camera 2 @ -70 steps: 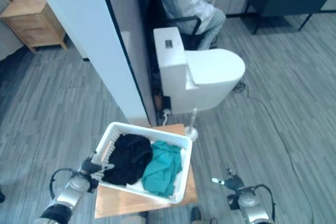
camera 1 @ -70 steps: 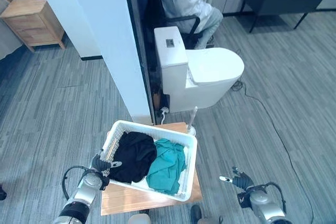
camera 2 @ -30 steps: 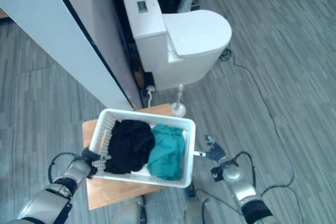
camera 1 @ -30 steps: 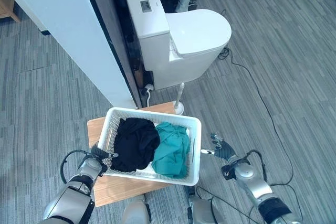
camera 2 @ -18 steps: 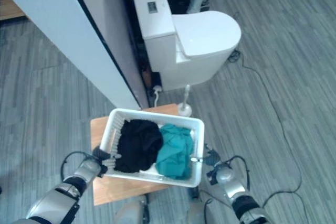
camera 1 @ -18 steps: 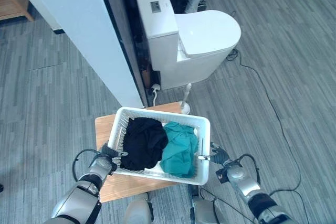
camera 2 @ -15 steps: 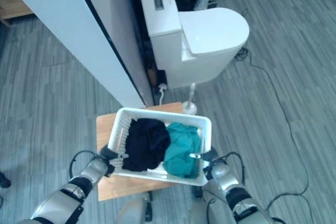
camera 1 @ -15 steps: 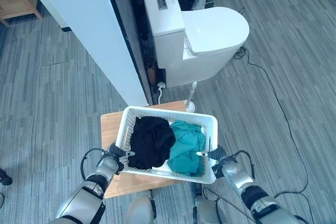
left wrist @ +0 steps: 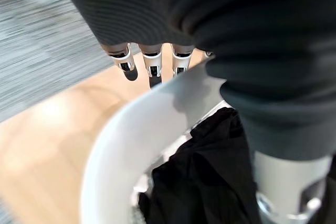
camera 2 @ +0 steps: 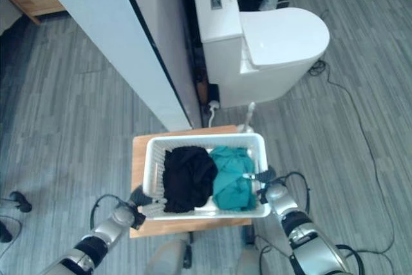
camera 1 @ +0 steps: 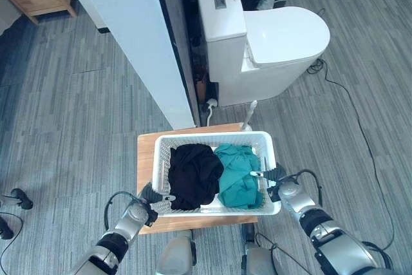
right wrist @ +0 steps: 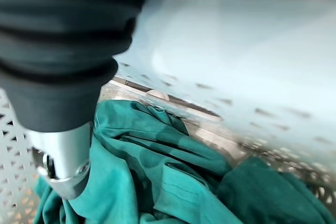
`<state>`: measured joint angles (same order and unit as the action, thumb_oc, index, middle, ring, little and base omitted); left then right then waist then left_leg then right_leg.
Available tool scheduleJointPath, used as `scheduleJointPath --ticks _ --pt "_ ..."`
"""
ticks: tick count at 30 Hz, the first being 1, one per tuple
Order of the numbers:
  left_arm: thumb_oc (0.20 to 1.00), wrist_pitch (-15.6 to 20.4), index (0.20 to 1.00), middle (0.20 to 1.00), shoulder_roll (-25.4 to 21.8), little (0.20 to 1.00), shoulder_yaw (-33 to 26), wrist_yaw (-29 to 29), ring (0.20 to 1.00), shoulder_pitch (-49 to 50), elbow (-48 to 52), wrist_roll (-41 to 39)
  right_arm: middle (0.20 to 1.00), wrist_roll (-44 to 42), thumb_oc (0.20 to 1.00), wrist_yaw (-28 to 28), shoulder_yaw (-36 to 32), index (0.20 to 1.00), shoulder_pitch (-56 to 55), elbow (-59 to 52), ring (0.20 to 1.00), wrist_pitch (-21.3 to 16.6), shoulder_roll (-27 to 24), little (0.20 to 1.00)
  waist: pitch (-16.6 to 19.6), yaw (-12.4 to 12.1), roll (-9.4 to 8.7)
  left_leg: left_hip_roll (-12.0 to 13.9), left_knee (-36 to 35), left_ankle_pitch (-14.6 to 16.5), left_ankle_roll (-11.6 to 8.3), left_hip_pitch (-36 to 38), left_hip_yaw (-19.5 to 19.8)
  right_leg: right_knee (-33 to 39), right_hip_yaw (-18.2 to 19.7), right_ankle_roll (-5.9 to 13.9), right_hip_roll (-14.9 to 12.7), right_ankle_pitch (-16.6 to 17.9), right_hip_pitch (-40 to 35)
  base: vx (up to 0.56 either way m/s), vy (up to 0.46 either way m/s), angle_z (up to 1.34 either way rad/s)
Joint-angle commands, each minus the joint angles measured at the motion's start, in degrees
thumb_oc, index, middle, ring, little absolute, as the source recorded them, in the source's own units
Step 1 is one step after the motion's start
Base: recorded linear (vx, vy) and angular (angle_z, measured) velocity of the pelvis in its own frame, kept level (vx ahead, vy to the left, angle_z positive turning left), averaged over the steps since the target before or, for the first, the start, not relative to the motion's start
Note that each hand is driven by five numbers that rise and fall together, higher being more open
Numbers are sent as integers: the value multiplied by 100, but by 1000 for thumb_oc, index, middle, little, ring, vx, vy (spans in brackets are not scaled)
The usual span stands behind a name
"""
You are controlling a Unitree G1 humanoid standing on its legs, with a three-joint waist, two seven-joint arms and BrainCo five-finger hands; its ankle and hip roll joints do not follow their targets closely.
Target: Grab the laundry basket,head to the washer,open it,put in the laundry and shut it.
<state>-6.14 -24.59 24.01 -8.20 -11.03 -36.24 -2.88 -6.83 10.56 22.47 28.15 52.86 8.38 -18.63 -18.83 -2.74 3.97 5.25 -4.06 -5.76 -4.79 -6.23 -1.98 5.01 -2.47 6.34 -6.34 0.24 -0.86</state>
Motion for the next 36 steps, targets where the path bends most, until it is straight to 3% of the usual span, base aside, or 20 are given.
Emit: scheduleJointPath --ticks 1,4,8,14,22,36 --pt "1000 80 1000 1000 -121 1000 -275 -349 1000 -487 5 722 1000 196 1000 -222 199 1000 74 -128 1000 75 377 1000 267 -239 -105 170 971 645 18 -409 80 -590 -306 133 -601 118 612 25 -13 6" --pt "1000 -61 1000 1000 -320 1000 -713 -667 1000 -522 55 1237 1000 309 1000 -254 165 1000 -72 -451 1000 75 373 1000 303 -239 -153 169 994 698 13 -389 83 -607 -289 135 -604 88 603 23 -13 0" --pt "1000 -137 1000 1000 -413 1000 -926 -799 1000 -745 -181 1240 1000 347 1000 -335 165 1000 -117 -648 1000 36 355 1000 340 -228 -181 164 1013 734 27 -381 43 -628 -261 149 -616 81 631 8 2 -2" --pt "1000 -282 1000 1000 -40 1000 -489 -575 1000 -1068 -1334 993 1000 416 1000 -403 262 1000 29 -1004 1000 54 291 1000 315 -107 -179 160 843 645 68 -363 -89 -756 -207 181 -616 106 853 -20 22 -4" --pt "1000 -16 1000 1000 484 1000 -67 -736 1000 -1906 -3401 685 1000 318 1000 -208 378 1000 237 -1397 1000 -154 137 1000 259 129 -239 226 857 564 30 -471 -147 -845 -159 167 -580 109 1069 -26 4 -9" --pt "1000 206 1000 1000 572 1000 -124 -1269 1000 -2523 -3564 437 1000 278 1000 -97 225 1000 -400 -2507 1000 -458 -151 1000 244 283 -431 311 675 335 -58 -705 -72 -833 -265 165 -529 157 1273 -9 -9 1"
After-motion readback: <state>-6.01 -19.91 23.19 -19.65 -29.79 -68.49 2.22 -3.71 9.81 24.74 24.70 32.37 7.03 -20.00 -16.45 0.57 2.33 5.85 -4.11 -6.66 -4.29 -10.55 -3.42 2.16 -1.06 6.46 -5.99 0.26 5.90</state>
